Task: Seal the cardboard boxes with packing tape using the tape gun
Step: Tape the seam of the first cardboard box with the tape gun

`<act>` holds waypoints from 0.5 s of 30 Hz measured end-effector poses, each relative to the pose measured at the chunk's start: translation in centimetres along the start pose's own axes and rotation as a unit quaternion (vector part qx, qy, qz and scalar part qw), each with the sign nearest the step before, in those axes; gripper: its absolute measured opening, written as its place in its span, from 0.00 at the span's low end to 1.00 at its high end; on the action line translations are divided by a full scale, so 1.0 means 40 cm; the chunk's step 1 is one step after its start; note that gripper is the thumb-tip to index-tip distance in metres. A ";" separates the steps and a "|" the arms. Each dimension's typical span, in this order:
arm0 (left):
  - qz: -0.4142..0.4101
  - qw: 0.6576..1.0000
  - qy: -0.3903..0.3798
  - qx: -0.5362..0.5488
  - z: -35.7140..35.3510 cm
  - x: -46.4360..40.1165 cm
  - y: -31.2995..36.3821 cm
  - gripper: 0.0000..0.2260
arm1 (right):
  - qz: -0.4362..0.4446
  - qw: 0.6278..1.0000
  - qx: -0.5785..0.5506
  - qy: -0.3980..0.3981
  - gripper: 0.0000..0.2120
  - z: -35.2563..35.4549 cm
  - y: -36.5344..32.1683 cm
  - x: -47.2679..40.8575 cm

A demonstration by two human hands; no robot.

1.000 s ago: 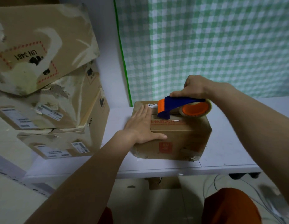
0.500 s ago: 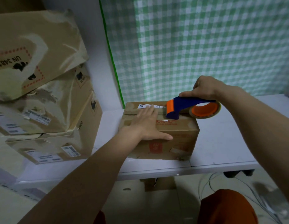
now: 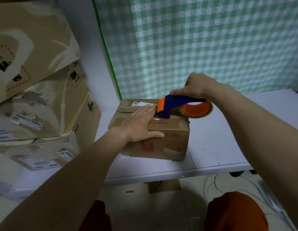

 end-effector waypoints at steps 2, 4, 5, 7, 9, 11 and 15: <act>0.010 1.000 -0.002 0.002 0.000 0.001 -0.003 0.48 | -0.002 1.000 -0.021 -0.006 0.27 0.000 0.007 -0.004; 0.015 1.000 -0.009 -0.003 -0.003 -0.001 -0.004 0.48 | -0.009 0.999 -0.031 -0.020 0.27 0.000 0.026 -0.003; 0.019 1.000 -0.017 -0.005 -0.005 0.000 -0.004 0.48 | -0.013 0.999 -0.029 -0.024 0.28 0.003 0.040 -0.001; 0.027 0.999 -0.028 -0.007 -0.008 0.000 -0.008 0.48 | -0.030 0.999 -0.029 -0.028 0.27 0.018 0.079 0.007; 0.032 0.999 -0.031 -0.006 -0.010 0.000 -0.008 0.48 | -0.049 0.998 -0.037 -0.023 0.27 0.043 0.132 0.020; 0.033 0.999 -0.034 -0.001 -0.008 0.002 -0.006 0.48 | -0.064 0.997 -0.049 -0.010 0.27 0.063 0.182 0.028; 0.077 0.996 -0.044 0.003 0.006 -0.008 0.021 0.51 | -0.065 0.996 -0.055 0.004 0.28 0.057 0.216 0.022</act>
Point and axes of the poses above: each hand's wrist, its own x-axis away from the middle knuckle, its own z-axis out of the back of the hand, y = z × x, the point moved 4 cm from there along -x, towards the middle knuckle, and after that the axes turned 12 degrees about -z, right-handed, at the moved point
